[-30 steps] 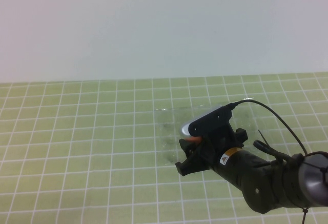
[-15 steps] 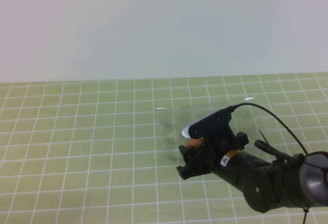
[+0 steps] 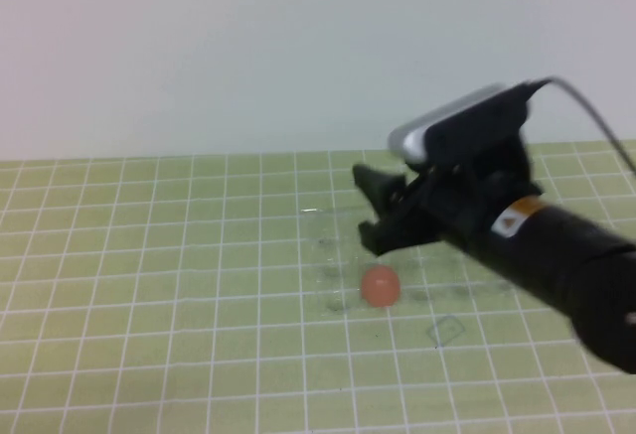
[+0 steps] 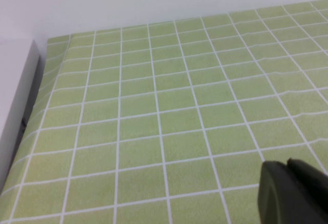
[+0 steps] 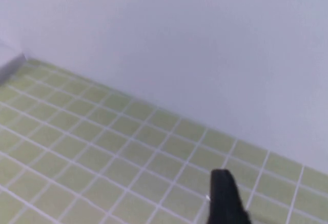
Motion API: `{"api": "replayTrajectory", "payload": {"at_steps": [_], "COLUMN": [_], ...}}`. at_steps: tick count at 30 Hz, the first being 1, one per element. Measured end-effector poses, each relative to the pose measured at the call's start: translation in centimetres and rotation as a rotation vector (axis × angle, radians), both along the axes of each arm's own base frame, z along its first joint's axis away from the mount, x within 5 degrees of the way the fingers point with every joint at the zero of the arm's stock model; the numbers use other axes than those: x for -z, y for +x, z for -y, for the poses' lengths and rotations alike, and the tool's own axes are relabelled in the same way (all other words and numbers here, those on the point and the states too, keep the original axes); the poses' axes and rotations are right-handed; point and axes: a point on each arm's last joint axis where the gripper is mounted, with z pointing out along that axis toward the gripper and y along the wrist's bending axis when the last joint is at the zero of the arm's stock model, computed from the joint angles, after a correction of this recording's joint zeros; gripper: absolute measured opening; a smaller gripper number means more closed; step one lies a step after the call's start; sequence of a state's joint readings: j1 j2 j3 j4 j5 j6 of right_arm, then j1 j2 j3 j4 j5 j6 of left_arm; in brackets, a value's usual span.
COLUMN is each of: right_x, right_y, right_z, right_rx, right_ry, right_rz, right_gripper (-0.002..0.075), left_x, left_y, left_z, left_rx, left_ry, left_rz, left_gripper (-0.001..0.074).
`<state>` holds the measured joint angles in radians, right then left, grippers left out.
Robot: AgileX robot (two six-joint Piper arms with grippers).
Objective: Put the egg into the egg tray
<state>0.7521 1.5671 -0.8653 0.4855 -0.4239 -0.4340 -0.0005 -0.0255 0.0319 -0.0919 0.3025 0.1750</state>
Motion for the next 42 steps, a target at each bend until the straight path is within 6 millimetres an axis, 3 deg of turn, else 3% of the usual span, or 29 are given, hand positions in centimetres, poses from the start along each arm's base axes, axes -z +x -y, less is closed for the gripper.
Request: {"api": "replayTrajectory", "payload": {"at_steps": [2, 5, 8, 12, 26, 32, 37, 42], "right_x": [-2.4, -5.5, -7.8, -10.2, -13.7, -12.5, -8.4, -3.8], "right_y": [-1.0, -2.5, -4.3, -6.6, -12.2, -14.5, -17.0, -20.0], "right_z": [0.7, 1.7, 3.0, 4.5, 8.7, 12.7, 17.5, 20.1], "right_rx": [-0.015, -0.034, -0.08, -0.138, -0.259, -0.191, 0.027, 0.221], "right_ry": [0.042, 0.093, 0.094, 0.084, -0.059, -0.119, -0.137, -0.129], "right_rz": [0.034, 0.09, 0.137, 0.195, 0.3, 0.27, 0.243, 0.278], "right_gripper": [0.034, 0.0133, 0.0036, 0.0006, -0.0001, -0.0001, -0.0001, -0.0001], "left_x": [0.0, 0.0, 0.0, 0.0, 0.0, 0.0, 0.0, 0.0], "left_y": [0.0, 0.0, 0.0, 0.0, 0.0, 0.0, 0.0, 0.0], "left_z": [0.0, 0.0, 0.0, 0.0, 0.0, 0.0, 0.0, 0.0], "left_rx": [0.0, 0.0, 0.0, 0.0, 0.0, 0.0, 0.0, 0.0], "left_ry": [0.0, 0.0, 0.0, 0.0, 0.0, 0.0, 0.0, 0.0], "left_rz": [0.0, 0.0, 0.0, 0.0, 0.0, 0.0, 0.0, 0.0], "left_gripper": [0.0, 0.0, 0.0, 0.0, 0.0, 0.0, 0.0, 0.0]}}
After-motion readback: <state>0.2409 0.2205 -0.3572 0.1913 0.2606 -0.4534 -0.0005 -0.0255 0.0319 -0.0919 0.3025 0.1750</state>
